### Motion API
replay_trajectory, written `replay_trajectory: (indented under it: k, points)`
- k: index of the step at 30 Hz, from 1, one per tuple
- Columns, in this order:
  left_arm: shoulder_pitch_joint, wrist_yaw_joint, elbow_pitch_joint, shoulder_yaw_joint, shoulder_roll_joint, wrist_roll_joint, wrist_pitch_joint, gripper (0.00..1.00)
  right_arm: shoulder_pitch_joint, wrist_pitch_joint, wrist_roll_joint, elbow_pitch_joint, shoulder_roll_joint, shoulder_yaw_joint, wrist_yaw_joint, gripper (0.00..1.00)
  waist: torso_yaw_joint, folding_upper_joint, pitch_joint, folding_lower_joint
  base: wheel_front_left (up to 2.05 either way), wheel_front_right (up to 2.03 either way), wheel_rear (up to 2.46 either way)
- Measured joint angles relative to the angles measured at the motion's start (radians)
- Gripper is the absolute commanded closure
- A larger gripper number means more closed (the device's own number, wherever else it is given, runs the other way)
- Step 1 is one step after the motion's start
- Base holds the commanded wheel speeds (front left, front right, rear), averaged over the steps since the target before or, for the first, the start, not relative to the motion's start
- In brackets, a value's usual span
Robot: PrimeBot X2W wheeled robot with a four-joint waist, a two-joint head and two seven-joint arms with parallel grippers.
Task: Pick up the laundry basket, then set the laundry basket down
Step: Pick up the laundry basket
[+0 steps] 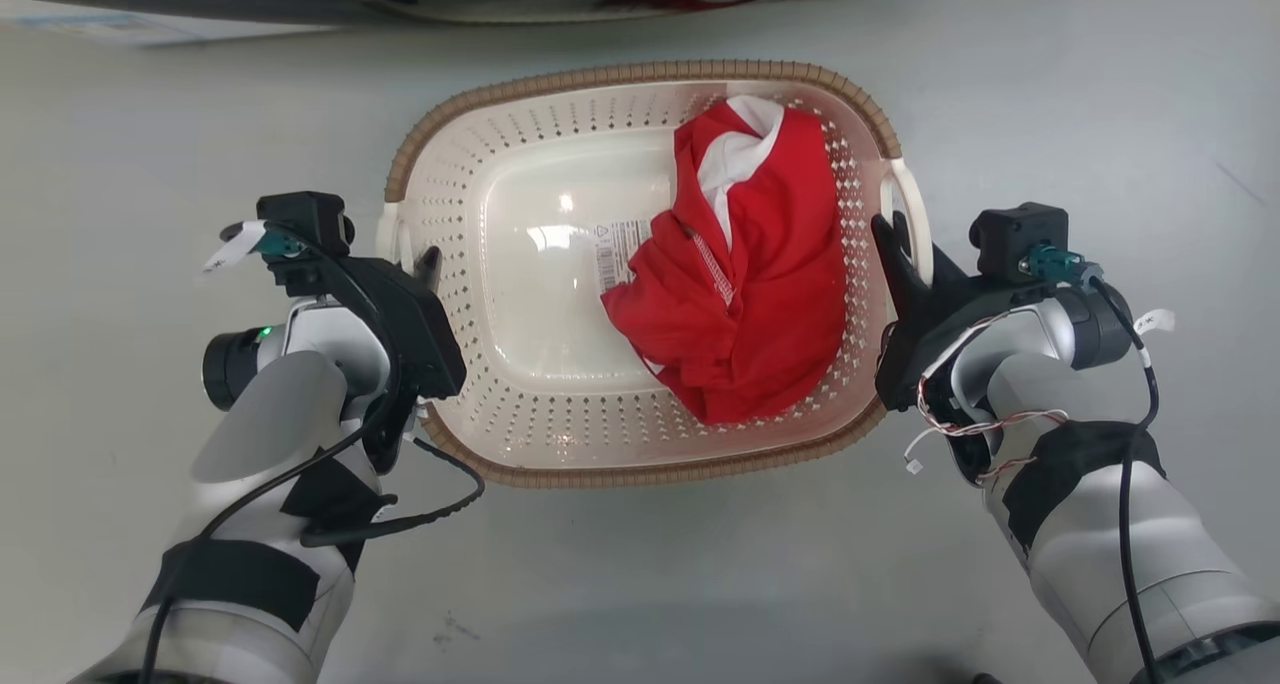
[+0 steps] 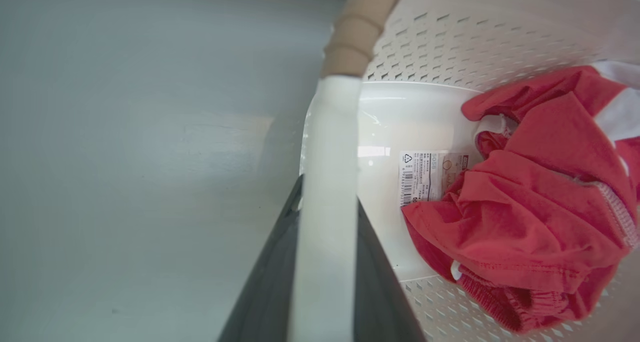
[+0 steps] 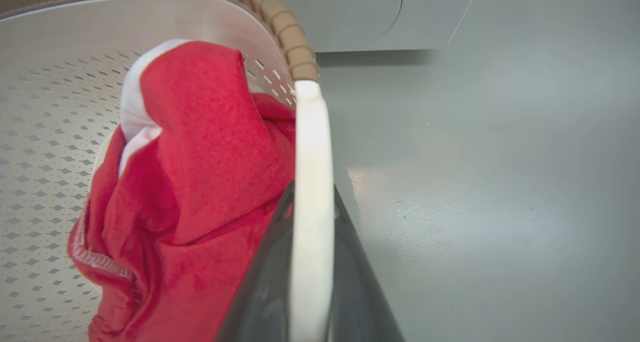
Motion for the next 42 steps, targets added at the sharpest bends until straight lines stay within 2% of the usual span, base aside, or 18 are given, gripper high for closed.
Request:
replay_trajectory:
  k: [16, 42]
  points:
    - [0.08, -0.008, 0.043, 0.009, -0.018, -0.06, 0.079, 1.0, 0.078, 0.037, 0.039, 0.061, 0.013, 0.015, 0.011, 1.0, 0.014, 0.0, -0.189, -0.0001, 0.0, 0.0, 0.0]
    - [0.283, -0.01, 0.071, 0.002, -0.031, -0.111, 0.232, 1.0, 0.291, 0.178, 0.14, 0.085, 0.026, 0.064, 0.013, 1.0, 0.016, -0.0002, -0.562, -0.0002, 0.0, 0.0, 0.0]
